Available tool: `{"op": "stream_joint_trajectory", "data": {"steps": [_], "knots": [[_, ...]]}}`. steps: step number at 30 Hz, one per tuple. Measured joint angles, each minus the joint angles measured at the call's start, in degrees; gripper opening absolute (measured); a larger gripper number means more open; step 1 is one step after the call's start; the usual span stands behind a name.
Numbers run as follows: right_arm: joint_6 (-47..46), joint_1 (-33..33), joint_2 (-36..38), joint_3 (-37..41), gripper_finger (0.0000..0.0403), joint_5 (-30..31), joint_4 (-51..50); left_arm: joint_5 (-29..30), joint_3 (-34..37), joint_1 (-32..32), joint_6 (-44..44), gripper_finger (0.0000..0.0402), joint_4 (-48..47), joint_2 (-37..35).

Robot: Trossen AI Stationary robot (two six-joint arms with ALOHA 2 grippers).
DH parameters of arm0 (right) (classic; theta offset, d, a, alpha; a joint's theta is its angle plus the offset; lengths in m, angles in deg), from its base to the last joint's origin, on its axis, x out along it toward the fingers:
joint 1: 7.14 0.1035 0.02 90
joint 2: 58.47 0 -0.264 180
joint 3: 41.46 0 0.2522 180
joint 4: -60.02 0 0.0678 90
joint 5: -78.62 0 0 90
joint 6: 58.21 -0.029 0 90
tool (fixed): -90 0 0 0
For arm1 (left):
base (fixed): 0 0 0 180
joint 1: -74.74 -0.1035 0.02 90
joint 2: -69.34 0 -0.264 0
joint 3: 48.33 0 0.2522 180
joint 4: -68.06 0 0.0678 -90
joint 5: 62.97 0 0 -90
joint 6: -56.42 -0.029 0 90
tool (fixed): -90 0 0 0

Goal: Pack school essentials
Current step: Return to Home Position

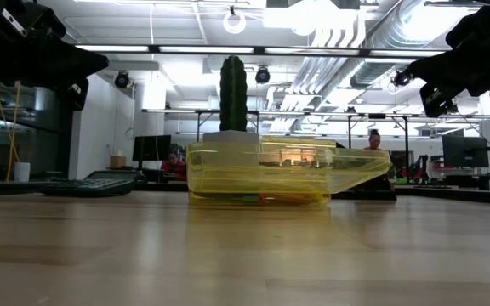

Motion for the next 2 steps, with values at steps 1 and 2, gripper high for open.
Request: {"op": "stream_joint_trajectory", "data": {"steps": [1, 2], "knots": [[0.0, 0.0, 0.0, 0.0, 0.0000, 0.0, 0.0, 0.0, 0.0, 0.0, 0.0, 0.0001, 0.0, 0.0], [0.0, 0.0, 0.0, 0.0, 0.0000, 0.0, 0.0, 0.0, 0.0, 0.0, 0.0, 0.0001, 0.0, 0.0]]}}
